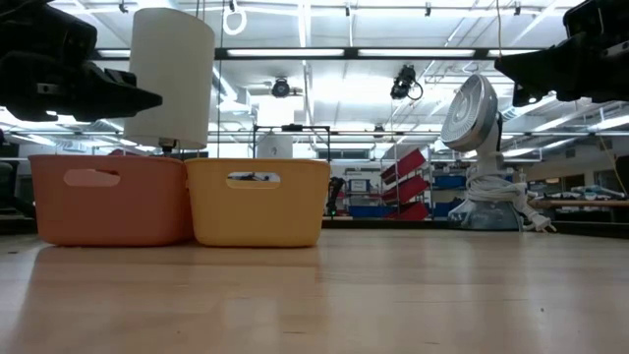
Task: Sort batteries
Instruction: Return to Home Position
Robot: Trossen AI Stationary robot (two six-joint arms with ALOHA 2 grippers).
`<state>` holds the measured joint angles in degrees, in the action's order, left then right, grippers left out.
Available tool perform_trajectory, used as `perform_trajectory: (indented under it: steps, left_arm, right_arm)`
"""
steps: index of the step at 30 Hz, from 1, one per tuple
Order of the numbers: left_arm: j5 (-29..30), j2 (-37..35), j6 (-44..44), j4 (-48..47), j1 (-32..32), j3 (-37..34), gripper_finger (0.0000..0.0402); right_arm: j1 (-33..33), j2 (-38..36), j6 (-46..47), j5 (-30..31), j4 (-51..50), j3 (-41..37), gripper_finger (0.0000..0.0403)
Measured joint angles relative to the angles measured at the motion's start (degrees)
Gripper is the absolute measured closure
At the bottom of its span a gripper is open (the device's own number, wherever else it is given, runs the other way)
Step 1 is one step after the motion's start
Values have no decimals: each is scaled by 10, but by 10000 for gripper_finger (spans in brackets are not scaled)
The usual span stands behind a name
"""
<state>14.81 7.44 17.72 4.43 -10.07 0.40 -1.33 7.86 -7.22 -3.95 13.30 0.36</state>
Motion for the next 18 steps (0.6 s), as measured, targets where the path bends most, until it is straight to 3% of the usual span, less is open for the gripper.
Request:
perform_trajectory:
  steps: [18]
  left_arm:
    - [0,0,0,0,0,0,396]
  right_arm:
    - [0,0,0,0,0,0,397]
